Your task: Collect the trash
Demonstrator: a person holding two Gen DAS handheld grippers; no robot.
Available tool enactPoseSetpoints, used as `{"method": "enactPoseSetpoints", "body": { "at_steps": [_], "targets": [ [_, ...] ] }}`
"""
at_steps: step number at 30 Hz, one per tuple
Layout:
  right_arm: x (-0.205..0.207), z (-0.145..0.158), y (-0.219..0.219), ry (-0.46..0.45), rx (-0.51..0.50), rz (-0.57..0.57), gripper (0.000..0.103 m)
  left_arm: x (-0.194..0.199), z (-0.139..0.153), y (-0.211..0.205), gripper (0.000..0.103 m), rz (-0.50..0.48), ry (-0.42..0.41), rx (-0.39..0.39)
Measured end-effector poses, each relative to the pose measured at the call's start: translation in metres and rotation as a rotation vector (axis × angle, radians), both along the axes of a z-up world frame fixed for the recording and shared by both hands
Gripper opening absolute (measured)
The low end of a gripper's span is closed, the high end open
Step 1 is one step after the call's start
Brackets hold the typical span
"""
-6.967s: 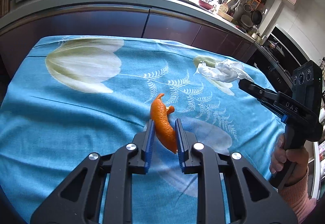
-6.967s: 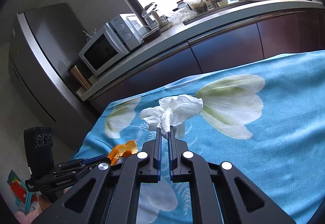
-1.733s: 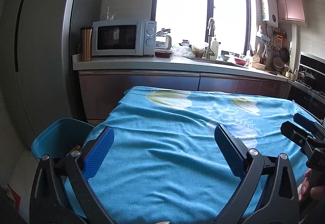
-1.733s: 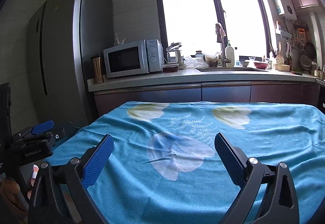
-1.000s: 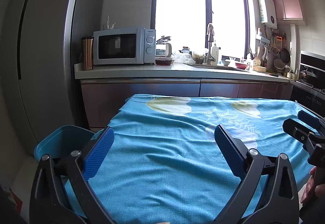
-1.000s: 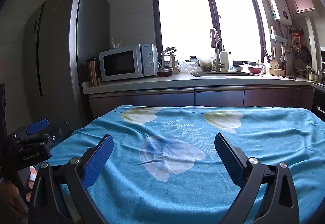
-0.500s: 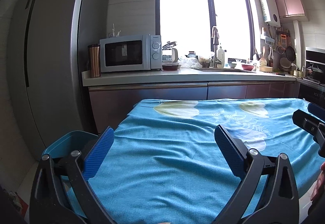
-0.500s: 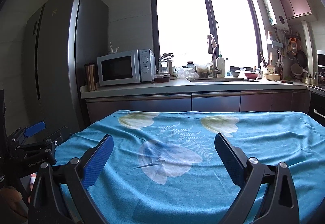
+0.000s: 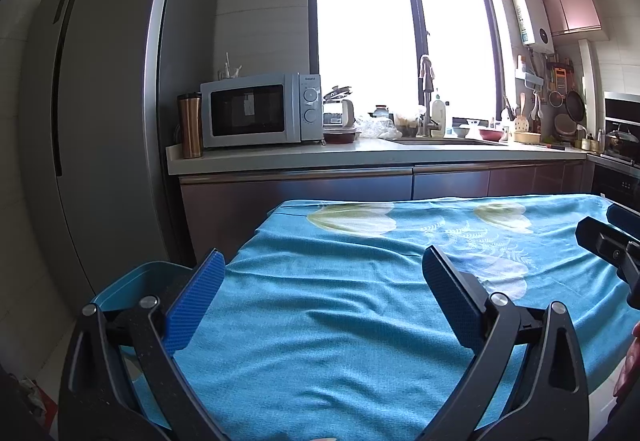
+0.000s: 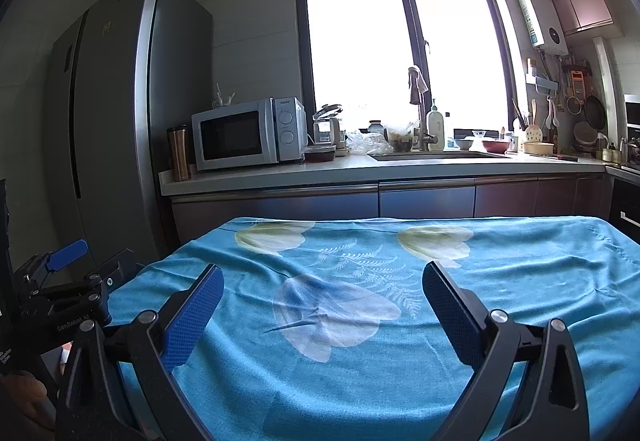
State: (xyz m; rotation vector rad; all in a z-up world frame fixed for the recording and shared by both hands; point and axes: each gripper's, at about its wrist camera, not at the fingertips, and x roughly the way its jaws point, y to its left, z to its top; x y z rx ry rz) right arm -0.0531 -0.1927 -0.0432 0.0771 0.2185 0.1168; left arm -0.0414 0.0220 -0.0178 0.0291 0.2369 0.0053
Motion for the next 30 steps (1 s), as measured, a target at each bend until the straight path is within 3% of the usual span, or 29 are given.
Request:
{"method": "enactPoseSetpoints", "body": {
  "at_steps": [30],
  "targets": [
    [0.0, -0.0012, 0.0005, 0.003, 0.005, -0.006, 0.096, -0.0032, 0.0016, 0.0061, 0.097, 0.019, -0.015, -0.002]
  ]
}}
